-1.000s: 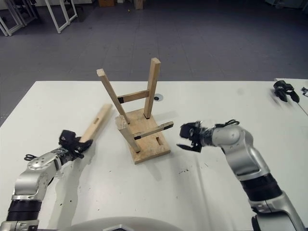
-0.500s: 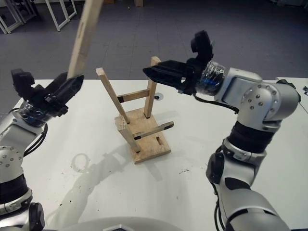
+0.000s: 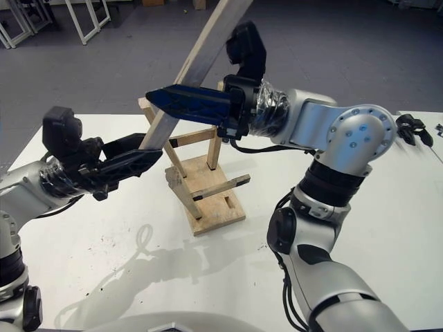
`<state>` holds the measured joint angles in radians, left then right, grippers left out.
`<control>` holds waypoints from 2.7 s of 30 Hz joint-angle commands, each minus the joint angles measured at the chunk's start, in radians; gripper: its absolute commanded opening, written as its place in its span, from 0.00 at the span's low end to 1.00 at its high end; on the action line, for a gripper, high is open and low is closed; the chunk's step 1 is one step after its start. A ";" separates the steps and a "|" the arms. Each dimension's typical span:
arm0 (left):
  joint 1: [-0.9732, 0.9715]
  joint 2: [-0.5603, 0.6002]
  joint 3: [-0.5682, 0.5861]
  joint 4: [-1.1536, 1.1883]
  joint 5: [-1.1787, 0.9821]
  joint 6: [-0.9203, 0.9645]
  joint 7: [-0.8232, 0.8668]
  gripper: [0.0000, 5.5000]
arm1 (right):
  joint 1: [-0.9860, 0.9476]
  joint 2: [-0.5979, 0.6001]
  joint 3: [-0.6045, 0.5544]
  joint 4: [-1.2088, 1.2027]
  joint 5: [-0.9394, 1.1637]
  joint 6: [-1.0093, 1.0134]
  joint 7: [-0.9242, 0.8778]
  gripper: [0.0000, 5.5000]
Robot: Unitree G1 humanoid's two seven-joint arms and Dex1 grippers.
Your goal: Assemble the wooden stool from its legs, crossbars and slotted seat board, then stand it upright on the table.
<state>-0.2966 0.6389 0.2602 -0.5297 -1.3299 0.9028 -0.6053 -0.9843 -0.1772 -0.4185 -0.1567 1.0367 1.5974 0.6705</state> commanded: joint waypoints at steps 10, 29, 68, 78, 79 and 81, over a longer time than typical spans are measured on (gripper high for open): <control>0.013 0.056 0.012 0.010 -0.118 0.010 -0.005 0.37 | 0.010 -0.100 0.089 -0.004 0.077 -0.091 0.013 0.38; 0.229 0.035 -0.158 0.205 0.681 -0.321 0.192 0.52 | 0.267 -0.546 0.316 0.111 -0.355 -0.607 0.171 0.37; 0.180 -0.119 -0.137 0.333 0.996 -0.381 0.218 0.52 | 0.609 -0.352 0.557 -0.129 -0.386 -0.714 0.184 0.37; 0.184 -0.126 -0.132 0.329 1.002 -0.381 0.209 0.52 | 0.675 -0.347 0.660 0.023 -0.577 -0.953 0.202 0.37; 0.185 -0.126 -0.130 0.326 1.001 -0.381 0.209 0.52 | 0.691 -0.354 0.670 0.023 -0.602 -0.994 0.206 0.37; 0.199 -0.124 -0.119 0.315 0.999 -0.382 0.211 0.52 | 0.736 -0.366 0.678 0.005 -0.634 -1.070 0.217 0.37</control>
<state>-0.1115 0.5164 0.1239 -0.2028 -0.3372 0.5193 -0.3929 -0.3013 -0.5073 0.2447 -0.1626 0.4733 0.5573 0.8976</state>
